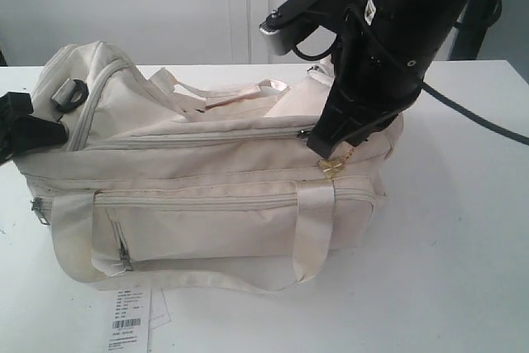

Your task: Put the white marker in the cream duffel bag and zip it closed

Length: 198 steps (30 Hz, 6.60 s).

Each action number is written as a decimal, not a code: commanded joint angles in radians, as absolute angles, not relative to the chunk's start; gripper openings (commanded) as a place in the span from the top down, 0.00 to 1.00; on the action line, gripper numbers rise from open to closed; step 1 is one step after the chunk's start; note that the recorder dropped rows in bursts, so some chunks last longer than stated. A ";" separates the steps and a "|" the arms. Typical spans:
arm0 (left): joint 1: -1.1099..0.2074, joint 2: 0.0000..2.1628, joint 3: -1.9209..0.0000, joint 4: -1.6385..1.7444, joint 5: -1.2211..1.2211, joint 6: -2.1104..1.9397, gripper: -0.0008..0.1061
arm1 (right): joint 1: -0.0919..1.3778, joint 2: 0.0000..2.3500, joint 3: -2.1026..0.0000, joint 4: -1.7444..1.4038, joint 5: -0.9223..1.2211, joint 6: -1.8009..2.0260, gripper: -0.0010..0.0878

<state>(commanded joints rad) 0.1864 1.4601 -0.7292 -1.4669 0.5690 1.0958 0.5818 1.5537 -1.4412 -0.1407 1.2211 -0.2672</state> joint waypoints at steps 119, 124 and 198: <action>-0.512 1.530 -1.089 -1.035 0.579 1.555 0.99 | 0.516 1.537 -1.383 -0.020 1.187 -0.361 0.99; -0.512 1.530 -1.089 -1.035 0.567 1.525 0.99 | 0.516 1.537 -1.383 -0.020 1.185 -0.363 0.99; -0.512 1.513 -1.089 -0.980 0.622 1.546 0.99 | 0.516 1.515 -1.383 -0.448 0.816 -0.363 0.99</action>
<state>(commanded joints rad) -0.5120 1.5128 -1.0891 -0.9800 0.6217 1.5458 0.5160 1.5149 -1.3830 -0.4485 0.8155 -0.3633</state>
